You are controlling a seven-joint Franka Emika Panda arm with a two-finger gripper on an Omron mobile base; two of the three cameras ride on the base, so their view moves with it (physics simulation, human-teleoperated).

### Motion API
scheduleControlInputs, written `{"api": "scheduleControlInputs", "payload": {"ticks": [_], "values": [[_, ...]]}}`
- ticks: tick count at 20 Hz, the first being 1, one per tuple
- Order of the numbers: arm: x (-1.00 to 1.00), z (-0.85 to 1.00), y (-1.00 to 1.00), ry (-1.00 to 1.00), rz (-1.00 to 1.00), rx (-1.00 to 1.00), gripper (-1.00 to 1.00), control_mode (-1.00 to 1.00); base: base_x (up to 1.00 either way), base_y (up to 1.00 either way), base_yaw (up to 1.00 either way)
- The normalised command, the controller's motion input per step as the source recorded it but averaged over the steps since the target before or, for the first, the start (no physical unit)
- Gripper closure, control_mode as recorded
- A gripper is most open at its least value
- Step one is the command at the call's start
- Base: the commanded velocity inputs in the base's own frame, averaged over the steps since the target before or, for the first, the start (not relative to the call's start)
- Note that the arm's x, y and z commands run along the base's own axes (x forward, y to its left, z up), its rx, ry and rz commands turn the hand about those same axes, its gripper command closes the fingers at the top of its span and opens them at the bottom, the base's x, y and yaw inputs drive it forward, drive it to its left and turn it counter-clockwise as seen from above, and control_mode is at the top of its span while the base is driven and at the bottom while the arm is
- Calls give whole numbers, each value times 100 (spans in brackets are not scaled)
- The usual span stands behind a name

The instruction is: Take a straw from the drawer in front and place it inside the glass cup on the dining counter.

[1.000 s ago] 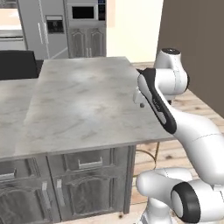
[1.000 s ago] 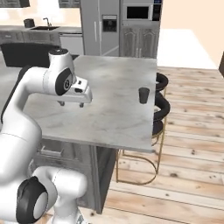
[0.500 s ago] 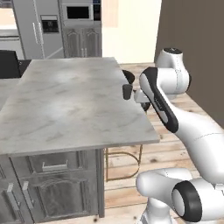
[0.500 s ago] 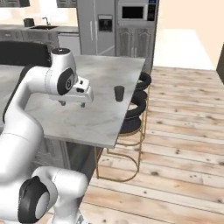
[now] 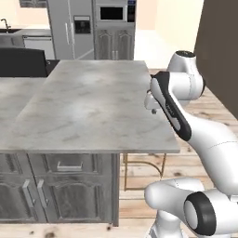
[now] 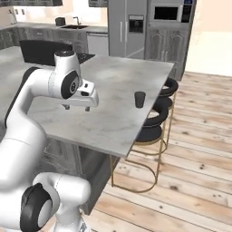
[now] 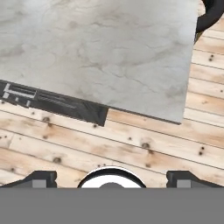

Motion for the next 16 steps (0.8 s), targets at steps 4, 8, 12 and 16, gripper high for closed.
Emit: {"api": "scheduleControlInputs", "payload": {"ticks": [4,8,12,16], "values": [[0,0,0,0,0,0,-100,100,21,-27,37],[0,0,0,0,0,0,-100,100,21,-32,36],[0,0,0,0,0,0,-100,100,25,-31,34],[0,0,0,0,0,0,-100,100,28,-24,31]]}}
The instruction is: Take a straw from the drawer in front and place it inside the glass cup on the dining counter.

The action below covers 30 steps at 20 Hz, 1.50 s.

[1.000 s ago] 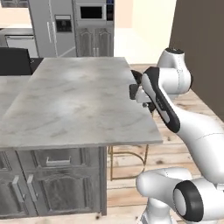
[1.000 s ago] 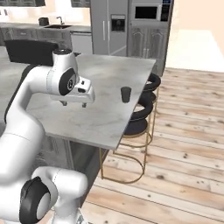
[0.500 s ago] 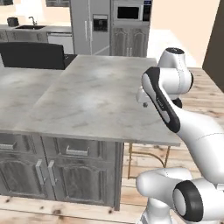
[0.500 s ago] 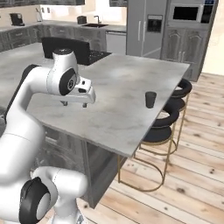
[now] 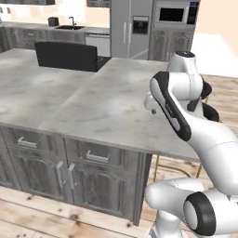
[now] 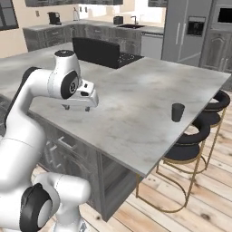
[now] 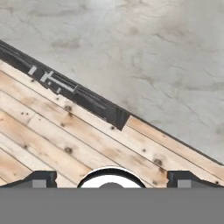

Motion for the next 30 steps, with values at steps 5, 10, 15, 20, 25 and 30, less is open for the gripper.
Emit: {"api": "scheduleControlInputs", "payload": {"ticks": [5,10,15,20,25,30], "values": [[0,0,0,0,0,0,-100,100,28,-14,28],[13,-12,-4,0,15,0,-100,-100,12,-4,11],[4,-19,16,0,17,0,-100,-100,0,0,0],[0,-18,79,1,3,-9,-100,-100,0,0,0],[0,-17,92,0,0,-16,-100,-100,0,0,0],[0,-19,92,0,0,-20,-100,-100,0,0,0]]}}
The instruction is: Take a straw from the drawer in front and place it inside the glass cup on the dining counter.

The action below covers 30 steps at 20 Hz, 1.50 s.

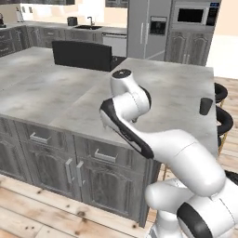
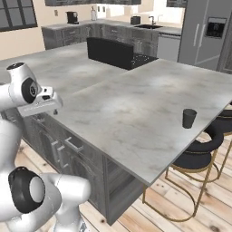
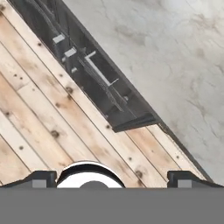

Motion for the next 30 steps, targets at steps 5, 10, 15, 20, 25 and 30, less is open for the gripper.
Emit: {"api": "scheduleControlInputs", "payload": {"ticks": [5,10,15,20,25,30], "values": [[0,-22,70,0,0,-20,-100,-100,0,0,0],[0,-32,46,0,0,-21,-100,-100,0,0,0],[0,-46,26,-3,0,-22,-100,-100,0,0,0],[0,-50,12,-8,0,-22,-100,-100,0,0,0],[0,-49,1,-12,0,-20,-100,-100,0,0,0],[8,-39,0,-10,0,-18,-100,-100,0,0,0]]}}
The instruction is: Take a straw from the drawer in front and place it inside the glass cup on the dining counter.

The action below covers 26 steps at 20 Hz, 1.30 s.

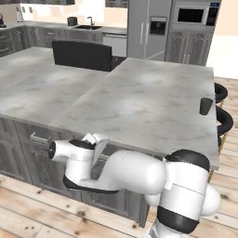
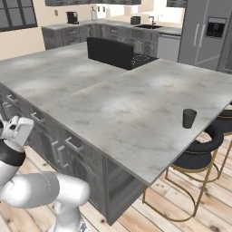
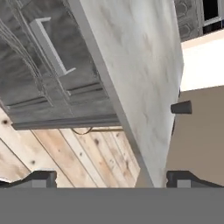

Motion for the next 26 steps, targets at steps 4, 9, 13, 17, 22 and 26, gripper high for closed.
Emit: {"api": "scheduleControlInputs", "payload": {"ticks": [4,9,13,17,22,26], "values": [[15,-17,0,-6,0,-17,-100,-100,0,0,0],[19,-15,0,-2,-1,-17,-100,-100,0,0,0],[19,-20,0,-1,-2,-17,-100,-100,0,0,0],[5,-19,0,0,-2,-16,-100,-100,0,0,0],[0,-19,0,0,-3,-14,-100,-100,0,0,0],[1,-18,0,0,-3,-12,-100,-100,0,0,0]]}}
